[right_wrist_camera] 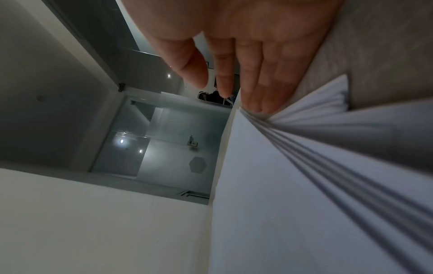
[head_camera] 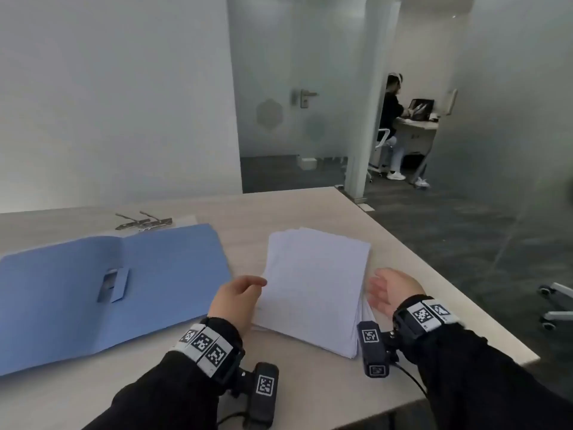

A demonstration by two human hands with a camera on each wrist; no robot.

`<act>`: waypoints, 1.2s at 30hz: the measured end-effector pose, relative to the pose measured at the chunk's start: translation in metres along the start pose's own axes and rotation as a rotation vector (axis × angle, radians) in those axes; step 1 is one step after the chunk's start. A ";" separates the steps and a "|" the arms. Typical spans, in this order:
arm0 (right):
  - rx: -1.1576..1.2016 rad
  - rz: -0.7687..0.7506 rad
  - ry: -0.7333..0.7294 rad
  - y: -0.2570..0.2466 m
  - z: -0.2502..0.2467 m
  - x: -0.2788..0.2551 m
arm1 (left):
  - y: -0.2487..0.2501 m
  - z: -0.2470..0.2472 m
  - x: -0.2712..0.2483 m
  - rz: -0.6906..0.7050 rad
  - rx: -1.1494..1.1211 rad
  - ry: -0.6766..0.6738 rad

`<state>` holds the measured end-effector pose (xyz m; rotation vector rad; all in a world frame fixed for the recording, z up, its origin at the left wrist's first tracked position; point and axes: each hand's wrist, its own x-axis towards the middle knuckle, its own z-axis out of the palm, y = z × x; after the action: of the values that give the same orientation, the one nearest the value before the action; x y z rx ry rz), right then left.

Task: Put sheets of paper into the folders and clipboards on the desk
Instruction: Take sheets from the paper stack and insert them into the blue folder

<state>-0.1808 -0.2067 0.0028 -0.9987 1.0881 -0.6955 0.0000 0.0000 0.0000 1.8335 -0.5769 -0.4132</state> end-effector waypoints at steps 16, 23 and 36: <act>-0.086 -0.076 0.006 0.002 -0.004 0.033 | -0.023 0.038 0.053 0.079 0.474 -0.242; -0.066 -0.075 0.053 0.004 -0.006 0.035 | -0.024 0.039 0.052 0.081 0.486 -0.249; -0.247 -0.044 0.048 0.003 -0.009 0.039 | -0.020 0.035 0.047 0.072 0.451 -0.280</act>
<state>-0.1763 -0.2424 -0.0160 -1.2245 1.2179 -0.6332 0.0237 -0.0489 -0.0298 2.1902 -0.9884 -0.5270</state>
